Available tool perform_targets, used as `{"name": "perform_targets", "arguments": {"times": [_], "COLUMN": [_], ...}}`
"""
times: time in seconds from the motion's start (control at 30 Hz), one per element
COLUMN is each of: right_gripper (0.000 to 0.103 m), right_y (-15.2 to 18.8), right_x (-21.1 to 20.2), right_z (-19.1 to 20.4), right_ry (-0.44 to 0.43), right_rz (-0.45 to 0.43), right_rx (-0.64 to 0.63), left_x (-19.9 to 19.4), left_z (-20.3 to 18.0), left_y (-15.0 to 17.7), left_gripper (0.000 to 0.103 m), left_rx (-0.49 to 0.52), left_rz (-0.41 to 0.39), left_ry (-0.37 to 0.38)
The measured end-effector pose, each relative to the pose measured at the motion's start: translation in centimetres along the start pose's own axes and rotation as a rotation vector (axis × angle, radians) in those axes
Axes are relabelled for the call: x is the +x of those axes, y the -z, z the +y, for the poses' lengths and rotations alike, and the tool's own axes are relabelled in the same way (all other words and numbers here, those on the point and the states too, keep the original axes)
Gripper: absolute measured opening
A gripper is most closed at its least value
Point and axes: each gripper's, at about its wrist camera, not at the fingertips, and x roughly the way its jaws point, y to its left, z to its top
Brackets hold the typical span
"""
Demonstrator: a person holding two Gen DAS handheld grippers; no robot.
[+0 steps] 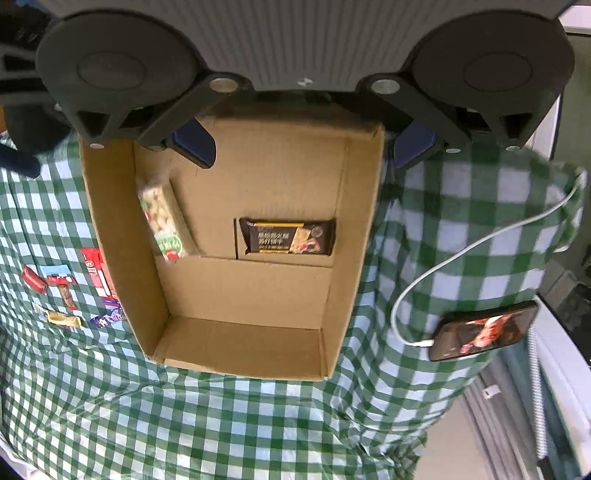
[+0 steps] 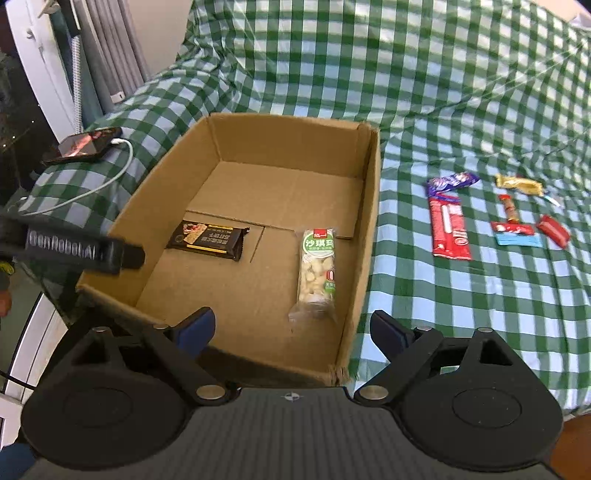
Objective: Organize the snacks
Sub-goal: 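Open both tools to drop the chocolate bar and peanut bag into the box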
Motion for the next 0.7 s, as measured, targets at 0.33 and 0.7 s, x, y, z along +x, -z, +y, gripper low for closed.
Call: {"name": "perform_targets", "arguments": {"times": [0.33, 0.7], "right_gripper": [0.093, 0.094], "right_y": [2.9, 4.5], "right_x": [-5.7, -8.9], "right_z": [1.1, 0.6], "right_ry": [0.024, 0.048], "right_rz": [-0.100, -0.177], "right_rx": [-0.003, 0.027], "left_x": [-4.6, -7.6], "left_z": [-0.9, -2.4], "left_y": [4.0, 6.1], "left_gripper": [0.103, 0.103], "left_rx": [-0.010, 0.031], "left_rz": [-0.067, -0.131], "left_ry": [0.015, 0.009]}}
